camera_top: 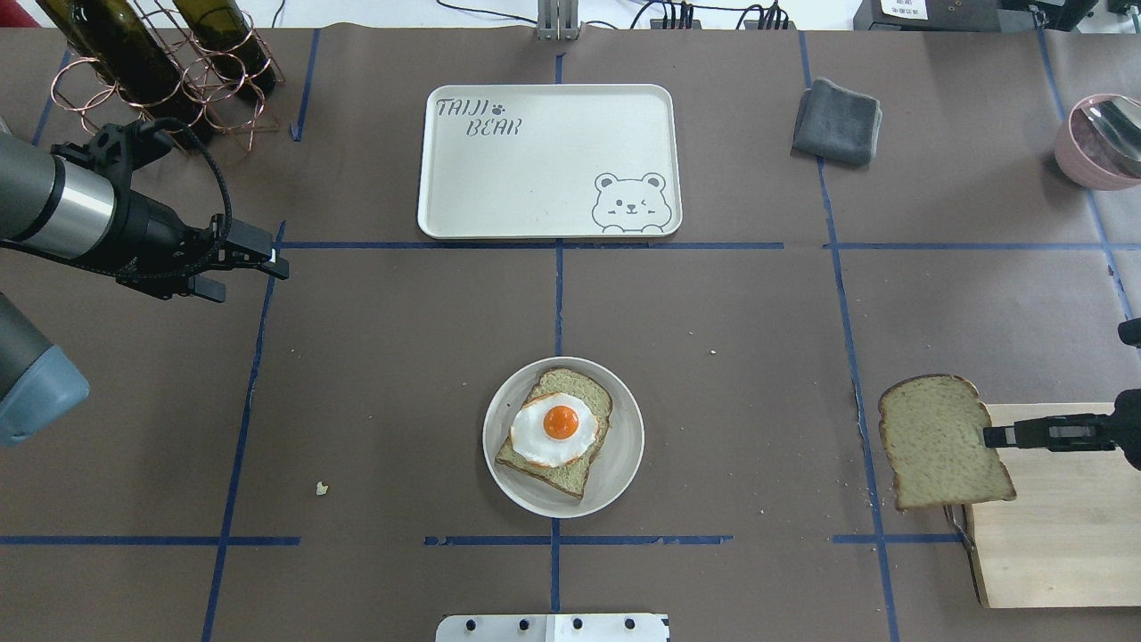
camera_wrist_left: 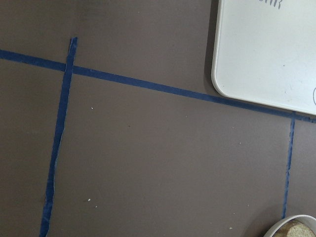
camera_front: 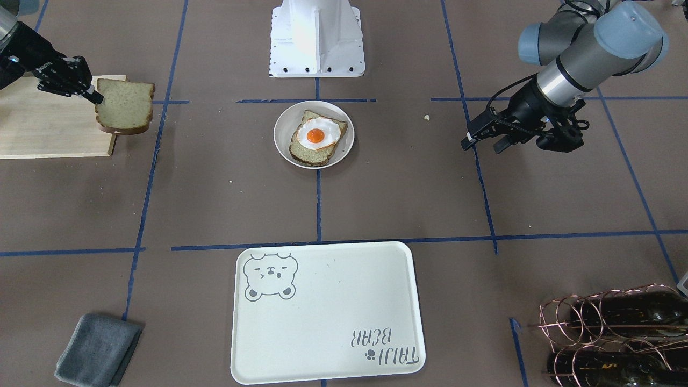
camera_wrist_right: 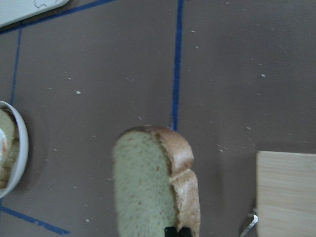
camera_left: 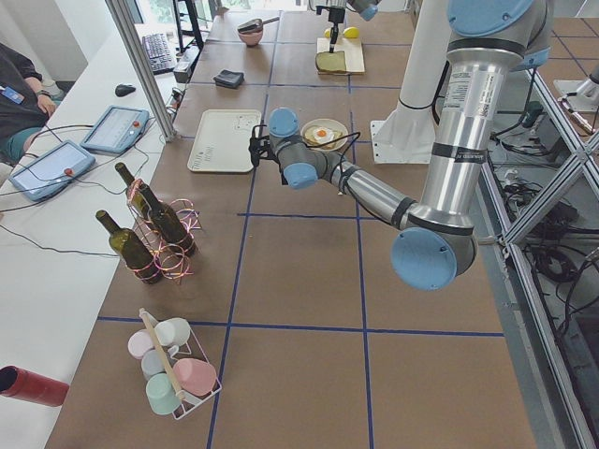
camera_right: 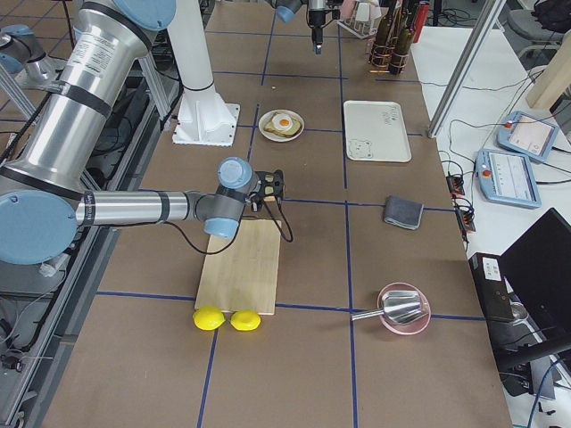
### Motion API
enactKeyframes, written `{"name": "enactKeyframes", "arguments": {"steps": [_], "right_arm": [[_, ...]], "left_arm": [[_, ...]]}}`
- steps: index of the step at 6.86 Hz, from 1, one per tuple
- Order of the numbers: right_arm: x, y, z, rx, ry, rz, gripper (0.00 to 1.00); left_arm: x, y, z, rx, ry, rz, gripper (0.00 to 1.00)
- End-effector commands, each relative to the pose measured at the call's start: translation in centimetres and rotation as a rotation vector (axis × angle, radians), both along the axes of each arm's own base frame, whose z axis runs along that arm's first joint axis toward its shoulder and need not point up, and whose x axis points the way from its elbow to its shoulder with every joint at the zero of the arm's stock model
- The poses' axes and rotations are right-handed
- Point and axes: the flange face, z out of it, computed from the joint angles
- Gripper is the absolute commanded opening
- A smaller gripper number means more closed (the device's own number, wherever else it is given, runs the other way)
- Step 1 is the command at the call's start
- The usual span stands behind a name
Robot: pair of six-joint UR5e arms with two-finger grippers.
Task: Make sandwich and place on tray
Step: 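Lift the bread slice with the right gripper and carry it over the plate, then lower the bread slice onto the egg toast and open the right gripper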
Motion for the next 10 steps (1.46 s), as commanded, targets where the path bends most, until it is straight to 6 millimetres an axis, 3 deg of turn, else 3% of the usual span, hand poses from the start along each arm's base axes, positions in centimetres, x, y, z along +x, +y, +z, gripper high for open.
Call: {"name": "enactKeyframes", "arguments": {"steps": [1,3,4,5,6,8,9,10], "right_arm": [[-3.6,-3.9,-7.3,-0.006,-0.158,0.011,0.0],[-9.0,-9.0,-16.0,-0.07,-0.249,0.027,0.0],[-12.4,-9.7,-19.3,-0.09,-0.234,0.009,0.0],[-17.7,-8.5,-22.4,-0.081,-0.229,0.043,0.0],[-22.8,-5.9,-24.3,-0.083,-0.209,0.052,0.0],[-31.3,-1.9,-24.6,-0.082,-0.153,0.081,0.0],[-33.1,-1.3,-24.2,-0.084,-0.134,0.08,0.0],[-33.0,-1.3,-23.8,-0.084,-0.128,0.082,0.0]], "left_arm": [[0.2,-0.1,0.4,-0.003,-0.007,-0.004,1.0],[0.3,-0.2,0.5,0.0,-0.012,-0.011,1.0],[0.4,-0.3,0.6,-0.003,-0.014,-0.011,1.0],[0.7,-0.2,0.8,-0.004,-0.015,-0.006,1.0],[0.8,-0.3,0.9,-0.006,-0.015,-0.005,1.0],[0.9,-0.4,1.1,-0.008,-0.017,-0.003,1.0],[0.9,-0.4,1.1,-0.008,-0.017,-0.003,1.0],[1.0,-0.5,1.4,-0.011,-0.02,-0.003,1.0]]}}
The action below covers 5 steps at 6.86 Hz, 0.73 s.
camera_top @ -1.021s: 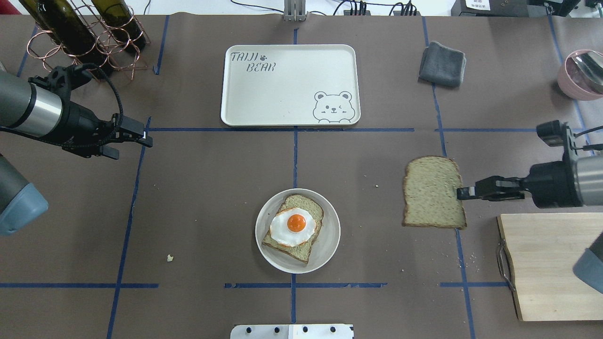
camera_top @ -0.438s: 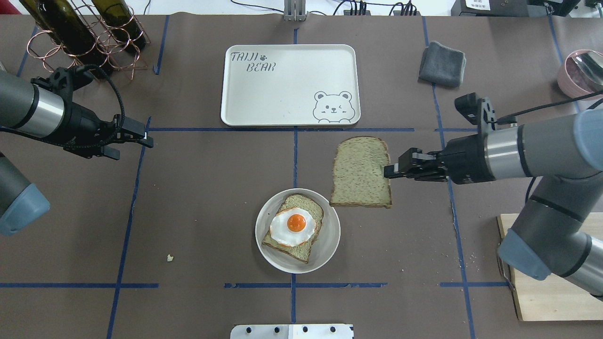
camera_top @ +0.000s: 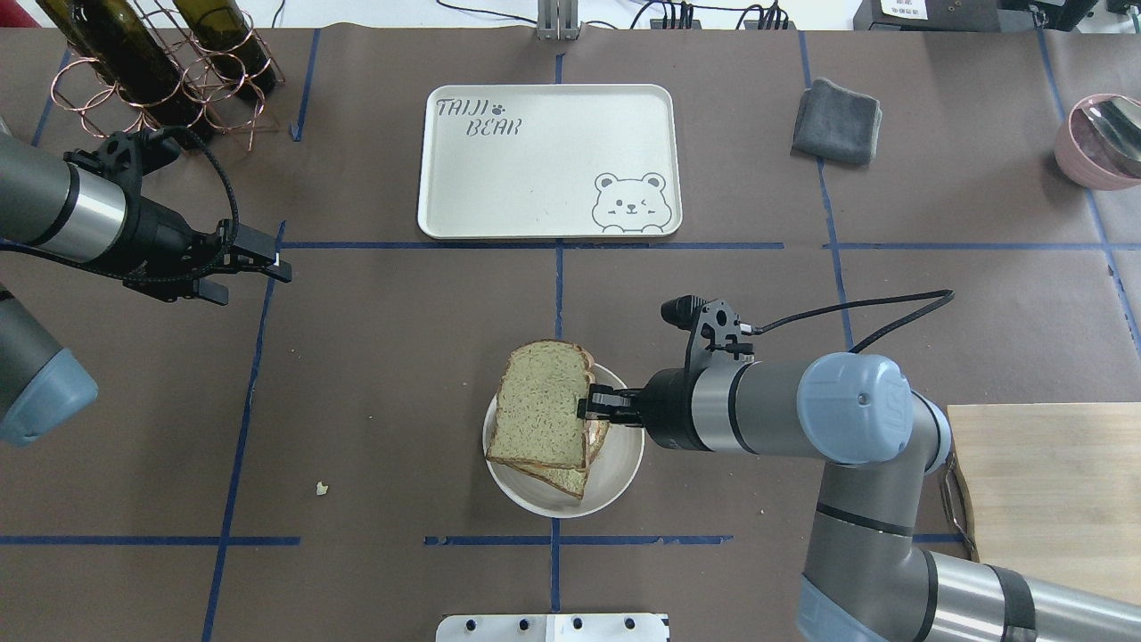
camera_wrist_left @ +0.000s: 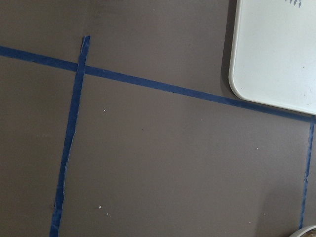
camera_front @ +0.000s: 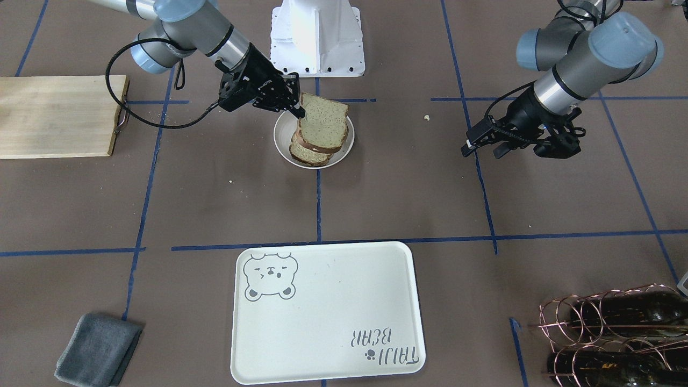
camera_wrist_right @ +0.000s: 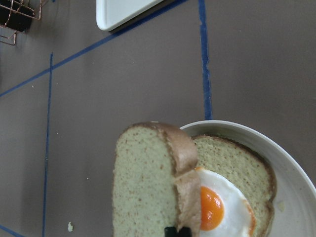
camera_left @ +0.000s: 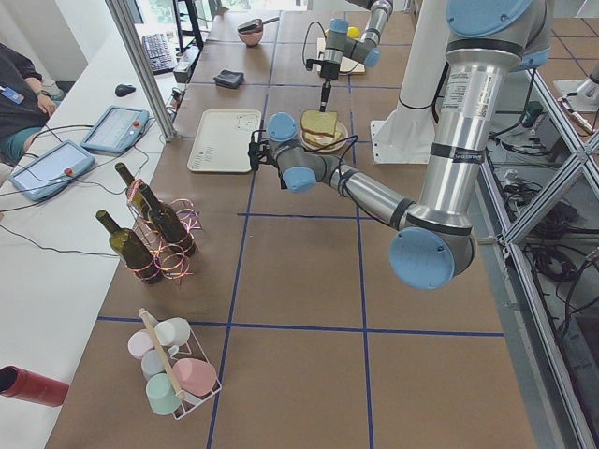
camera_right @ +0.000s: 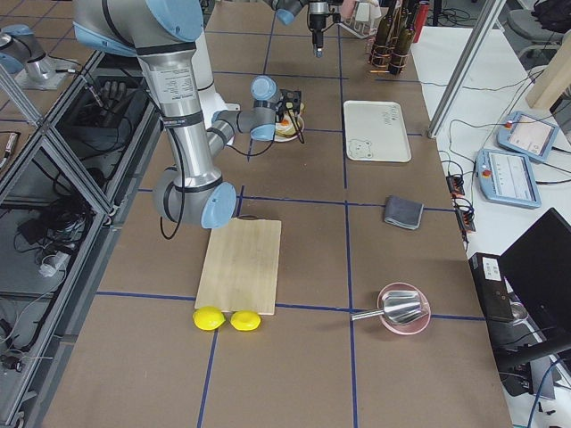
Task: Make sandwich and place on tray
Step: 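Lower the bread slice onto the egg toast and open the right gripper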
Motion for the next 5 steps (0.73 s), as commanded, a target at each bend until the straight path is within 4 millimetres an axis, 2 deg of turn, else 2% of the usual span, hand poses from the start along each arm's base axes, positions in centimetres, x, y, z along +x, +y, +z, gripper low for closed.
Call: {"name": "enactKeyframes", "arguments": {"steps": [1,5], "right_arm": [[-1.1,0.4,0.8,-0.004,0.029,0.002,0.0],[-0.1,0.3,3.1,-0.021,0.074,0.007,0.0]], "left_arm": [[0.1,-0.2,0.4,-0.005,-0.004,0.0,1.0],[0.6,-0.5,0.3,-0.008,-0.004,0.0,1.0]]}}
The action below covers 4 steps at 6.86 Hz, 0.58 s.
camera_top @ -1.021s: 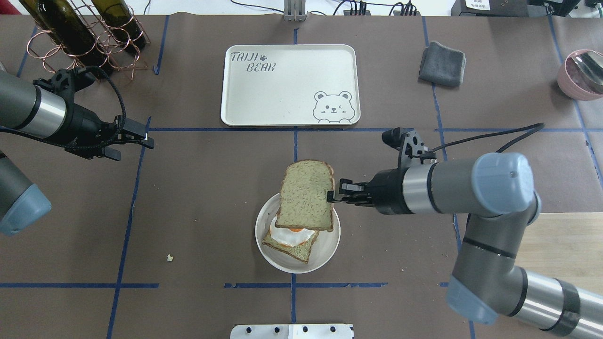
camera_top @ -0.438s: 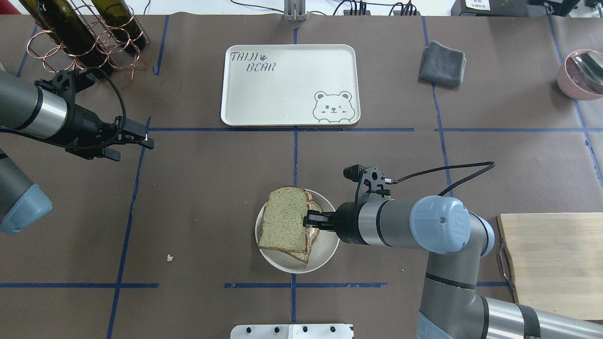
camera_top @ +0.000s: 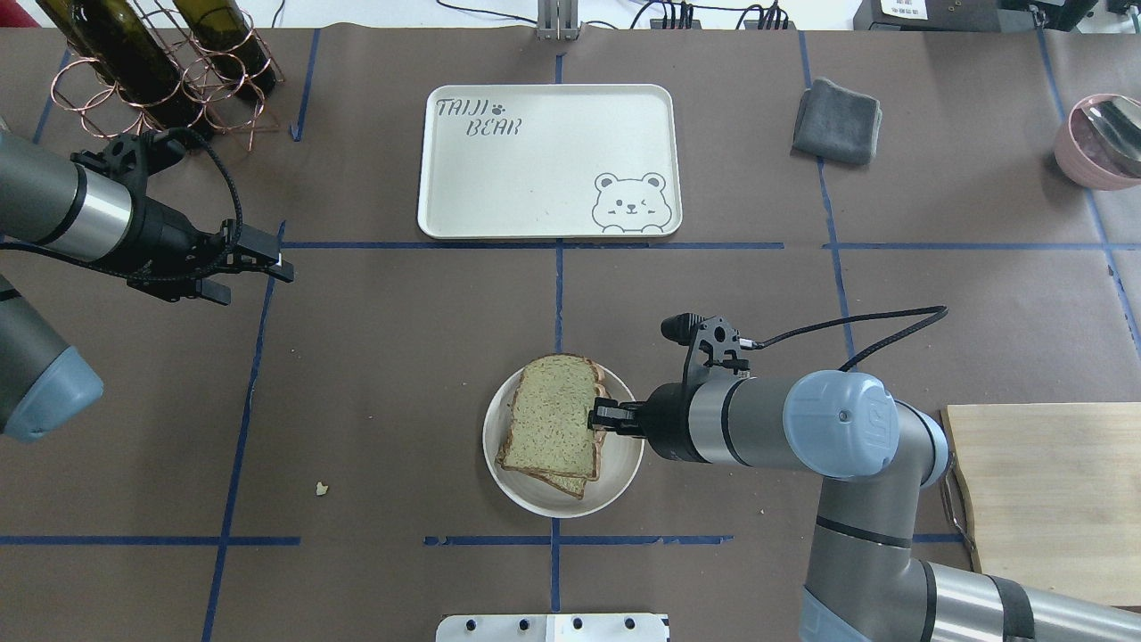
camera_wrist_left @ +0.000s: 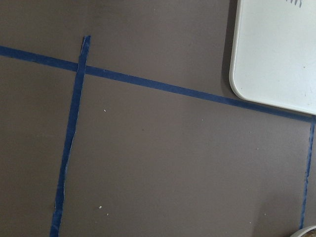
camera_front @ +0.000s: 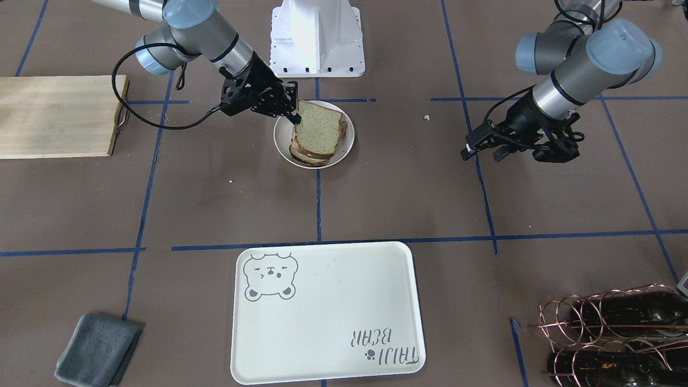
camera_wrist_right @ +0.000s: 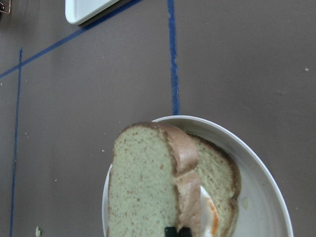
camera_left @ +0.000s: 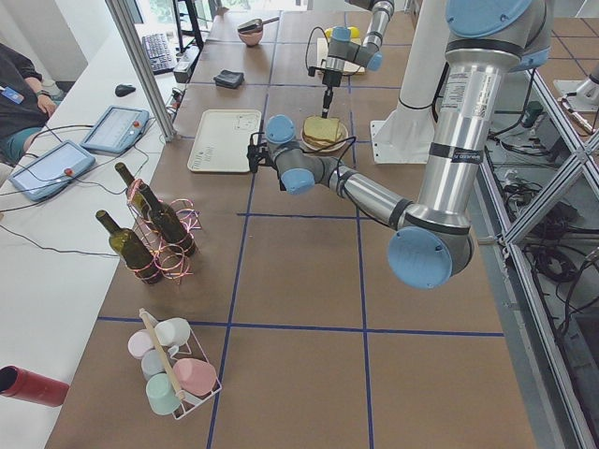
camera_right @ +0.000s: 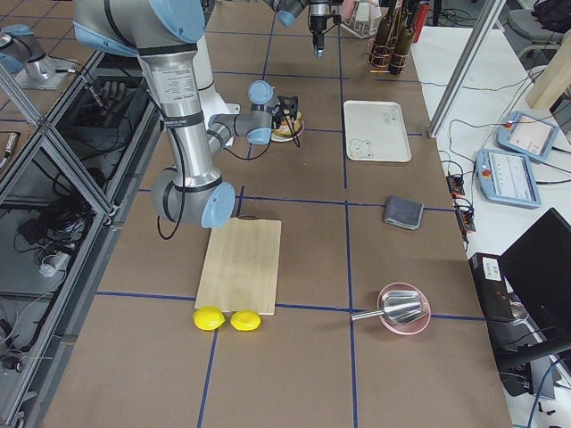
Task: Make sandwich and place on tray
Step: 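Lower the bread slice onto the egg toast and open the right gripper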
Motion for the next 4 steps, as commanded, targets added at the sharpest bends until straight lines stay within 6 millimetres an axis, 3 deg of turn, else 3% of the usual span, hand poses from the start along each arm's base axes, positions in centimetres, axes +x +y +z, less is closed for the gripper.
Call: {"name": "enactKeyframes", "arguments": {"steps": [1,2,4], "right_arm": [[0.0,0.1,0.8,-0.006,0.016,0.002,0.0],[-0.1,0.1,0.9,-0.007,0.019,0.007,0.97],[0.2,-0.2,0.3,-0.013,0.033,0.012,1.0]], "left_arm": [[0.4,0.1,-0.1,-0.002,0.001,0.005,1.0],[1.2,0.3,-0.6,-0.004,0.007,0.014,1.0],[3.0,0.7,-1.9,0.017,0.016,0.032,1.0]]}}
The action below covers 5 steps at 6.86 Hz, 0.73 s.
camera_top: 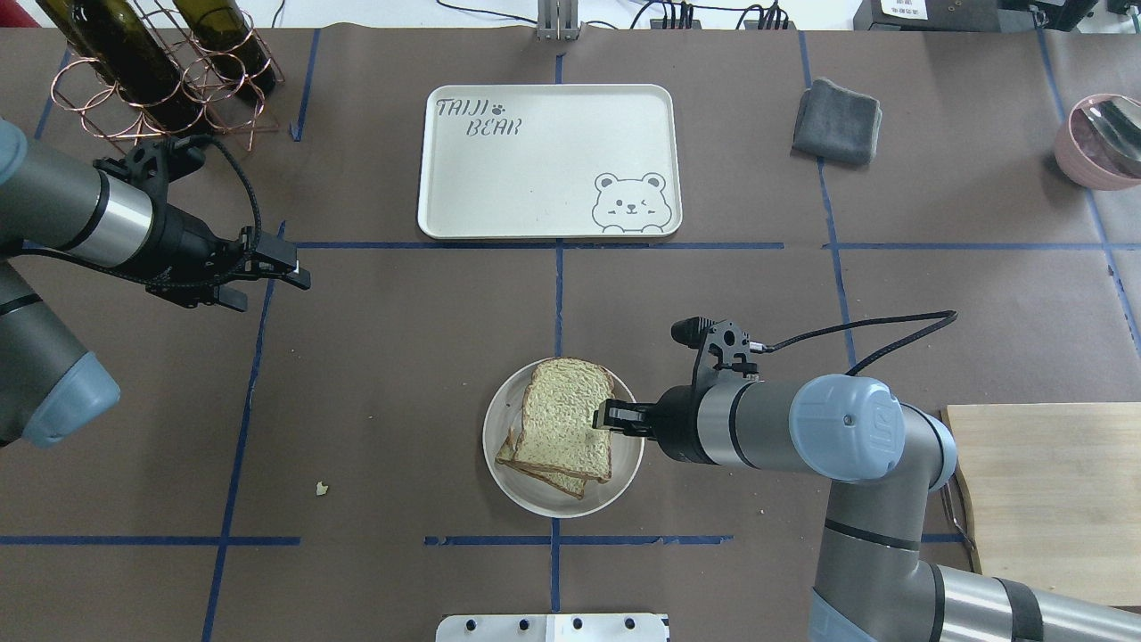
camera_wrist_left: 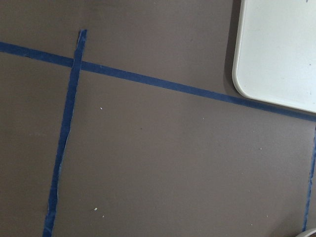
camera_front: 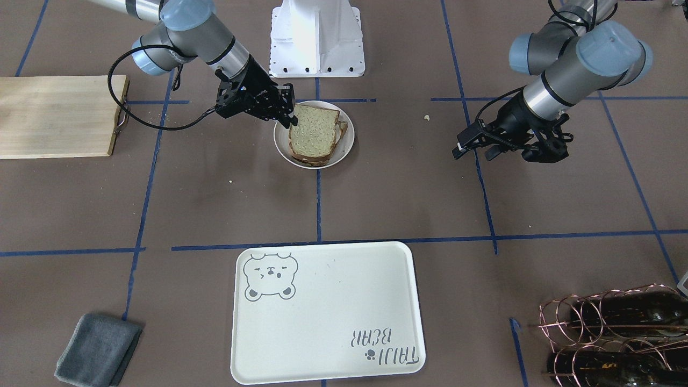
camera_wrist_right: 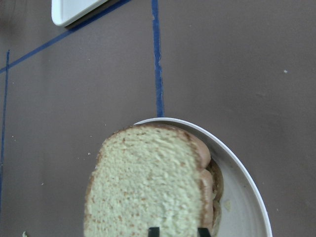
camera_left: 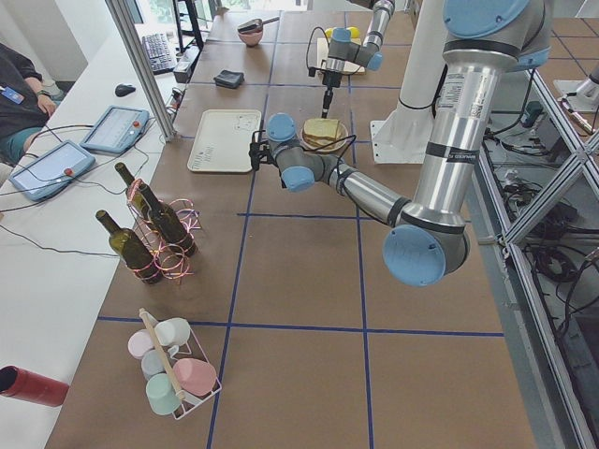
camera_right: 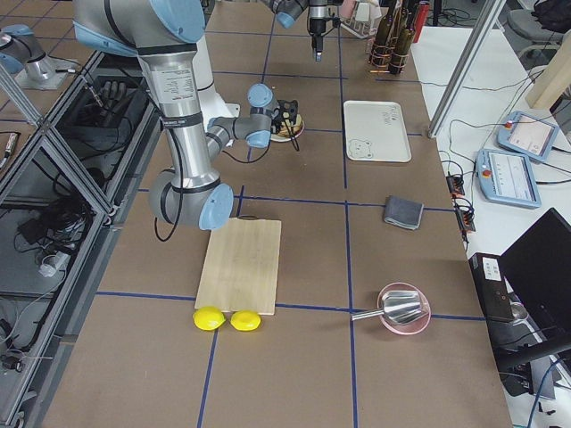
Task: Make sandwich and place on tray
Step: 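Lower the bread slice onto the egg toast and open the right gripper, then withdraw the right gripper from the sandwich while the left gripper approaches the plate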
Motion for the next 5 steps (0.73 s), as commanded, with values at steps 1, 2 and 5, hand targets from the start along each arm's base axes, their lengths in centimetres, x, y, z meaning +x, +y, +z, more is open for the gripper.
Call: {"name": "enactKeyframes", "arguments": {"steps": [1,2,5], "right_arm": [[1.2,-0.3,-2.5,-0.034,0.091,0.003,1.0],[2.5,-1.1,-5.2,-0.068,0.156,-0.004,1.0],[7.3,-7.2,-4.5,-0.102,0.393,-0.063,1.0]], "left_arm": [[3.0,0.8,-2.0,0.02,0.01,0.01,1.0],[5.3,1.7,-3.5,0.005,0.02,0.006,1.0],[12.6,6.6,-7.6,-0.057,0.048,-0.009,0.84]]}}
